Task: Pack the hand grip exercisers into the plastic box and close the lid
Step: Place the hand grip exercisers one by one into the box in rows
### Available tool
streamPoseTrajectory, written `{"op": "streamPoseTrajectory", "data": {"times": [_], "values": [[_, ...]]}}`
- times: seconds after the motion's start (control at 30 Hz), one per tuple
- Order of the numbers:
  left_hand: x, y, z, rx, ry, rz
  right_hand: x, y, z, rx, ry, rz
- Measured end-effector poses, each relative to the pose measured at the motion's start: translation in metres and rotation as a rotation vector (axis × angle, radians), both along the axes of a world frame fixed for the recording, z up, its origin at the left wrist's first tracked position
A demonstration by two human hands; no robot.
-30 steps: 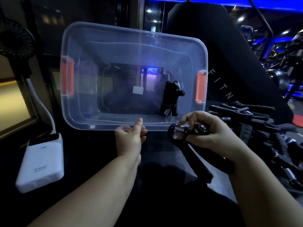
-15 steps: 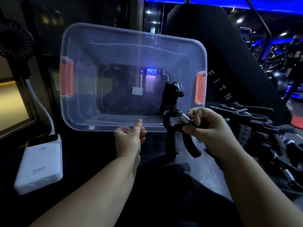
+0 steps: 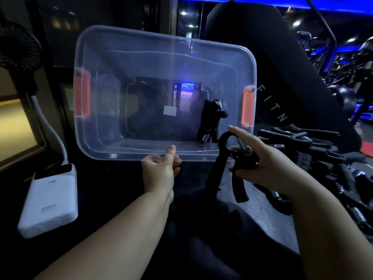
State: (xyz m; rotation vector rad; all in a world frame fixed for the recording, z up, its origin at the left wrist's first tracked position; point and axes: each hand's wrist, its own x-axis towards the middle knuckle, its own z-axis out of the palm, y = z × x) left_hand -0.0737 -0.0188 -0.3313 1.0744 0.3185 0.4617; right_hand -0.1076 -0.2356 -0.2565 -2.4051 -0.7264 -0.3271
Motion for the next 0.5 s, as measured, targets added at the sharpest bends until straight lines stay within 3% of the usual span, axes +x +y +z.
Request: {"op": "streamPoseTrajectory", "data": {"times": [0.23,0.5], "values": [[0.001,0.000,-0.002,-0.015,-0.023,-0.001,0.002,-0.001,-0.002,0.089,0.024,0.012],[0.003,0.000,-0.003,-0.059,-0.031,-0.024,0.014,0.011,-0.003,0.578,0.019,0.083]]}}
